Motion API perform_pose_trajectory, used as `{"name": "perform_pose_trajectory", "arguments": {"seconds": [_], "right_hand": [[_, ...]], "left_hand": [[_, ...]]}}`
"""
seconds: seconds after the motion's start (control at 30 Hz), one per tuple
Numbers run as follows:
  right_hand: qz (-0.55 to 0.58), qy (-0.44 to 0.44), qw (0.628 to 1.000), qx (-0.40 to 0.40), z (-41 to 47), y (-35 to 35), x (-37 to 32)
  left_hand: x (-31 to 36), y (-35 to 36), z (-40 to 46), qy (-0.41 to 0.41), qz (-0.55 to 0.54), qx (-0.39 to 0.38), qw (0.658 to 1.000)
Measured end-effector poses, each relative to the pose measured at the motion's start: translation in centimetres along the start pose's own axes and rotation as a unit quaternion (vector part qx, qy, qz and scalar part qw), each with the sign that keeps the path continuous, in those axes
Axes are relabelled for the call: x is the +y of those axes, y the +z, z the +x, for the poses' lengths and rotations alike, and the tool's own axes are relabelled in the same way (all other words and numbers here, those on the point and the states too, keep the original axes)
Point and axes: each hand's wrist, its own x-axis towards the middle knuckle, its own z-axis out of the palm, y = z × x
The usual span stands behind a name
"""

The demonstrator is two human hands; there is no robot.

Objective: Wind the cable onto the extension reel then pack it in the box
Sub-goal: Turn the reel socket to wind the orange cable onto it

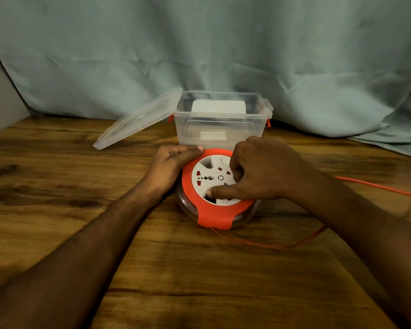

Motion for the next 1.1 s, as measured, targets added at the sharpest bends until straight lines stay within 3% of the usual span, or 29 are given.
{"name": "perform_pose_trajectory", "arguments": {"seconds": [0.27,0.43,0.53,0.73,1.1], "right_hand": [[0.026,0.01,0.999,-0.043,0.2,0.1,-0.2],[0.072,-0.025,0.997,0.012,0.3,-0.9,1.1],[0.117,-0.053,0.989,-0.067,0.0,-1.5,1.8],[0.084,-0.062,0.989,-0.104,-0.2,-1.8,2.2],[0.004,-0.035,0.998,-0.051,-0.2,-1.5,1.8]], "left_hand": [[0.0,-0.1,0.0,-0.007,0.009,-0.01,1.0],[-0.2,-0.1,0.1,-0.007,-0.002,0.001,1.0],[-0.1,0.0,0.1,-0.005,0.003,0.001,1.0],[0.2,0.3,-0.2,-0.004,-0.011,-0.016,1.0],[0.0,0.2,0.0,-0.004,-0.024,0.003,1.0]]}}
